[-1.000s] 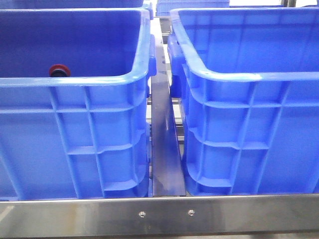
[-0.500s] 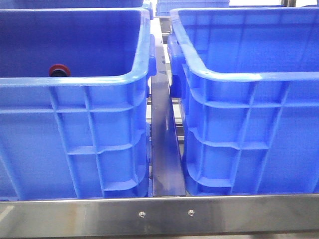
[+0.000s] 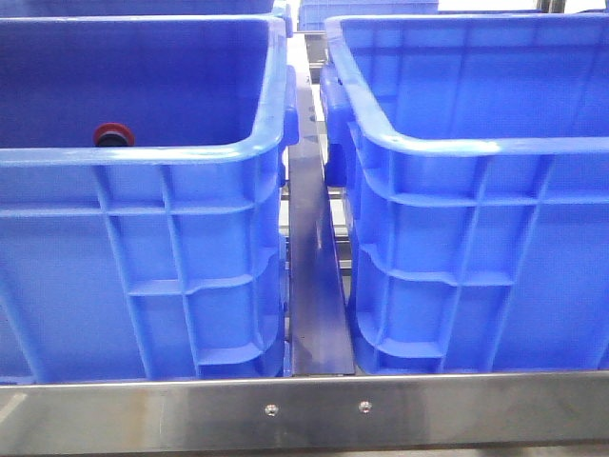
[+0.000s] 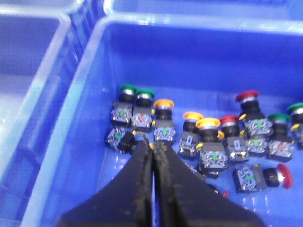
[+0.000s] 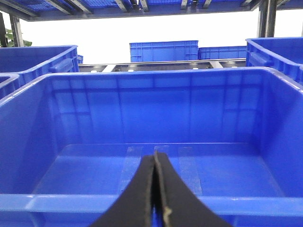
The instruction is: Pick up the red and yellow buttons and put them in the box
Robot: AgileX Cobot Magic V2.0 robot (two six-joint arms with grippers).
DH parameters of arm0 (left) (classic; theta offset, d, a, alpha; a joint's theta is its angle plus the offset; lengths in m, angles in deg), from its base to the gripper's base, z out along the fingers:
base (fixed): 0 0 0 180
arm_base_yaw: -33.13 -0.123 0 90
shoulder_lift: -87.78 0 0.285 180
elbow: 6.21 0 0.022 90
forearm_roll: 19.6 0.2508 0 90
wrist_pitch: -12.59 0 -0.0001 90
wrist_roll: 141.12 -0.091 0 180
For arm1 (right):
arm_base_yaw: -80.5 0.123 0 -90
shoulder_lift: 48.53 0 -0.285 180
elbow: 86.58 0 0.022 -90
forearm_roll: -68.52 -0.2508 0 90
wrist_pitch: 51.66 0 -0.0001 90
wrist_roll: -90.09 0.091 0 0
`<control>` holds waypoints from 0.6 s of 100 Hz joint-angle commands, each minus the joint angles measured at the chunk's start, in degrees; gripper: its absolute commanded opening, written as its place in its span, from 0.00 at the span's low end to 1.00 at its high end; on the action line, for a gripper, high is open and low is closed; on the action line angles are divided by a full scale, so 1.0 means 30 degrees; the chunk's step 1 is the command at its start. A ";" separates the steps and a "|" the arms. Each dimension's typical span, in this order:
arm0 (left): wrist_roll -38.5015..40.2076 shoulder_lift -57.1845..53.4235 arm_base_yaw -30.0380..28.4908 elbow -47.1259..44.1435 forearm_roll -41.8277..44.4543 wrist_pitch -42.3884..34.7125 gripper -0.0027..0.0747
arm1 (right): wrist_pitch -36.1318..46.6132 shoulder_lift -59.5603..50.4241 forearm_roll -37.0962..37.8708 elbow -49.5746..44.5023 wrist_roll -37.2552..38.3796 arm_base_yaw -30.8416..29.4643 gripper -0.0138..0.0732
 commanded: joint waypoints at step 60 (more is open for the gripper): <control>-0.0151 0.2426 -0.0037 0.1042 -0.0049 -0.0903 0.01 | 0.1550 -0.0510 0.0165 0.0232 0.0005 -0.0045 0.08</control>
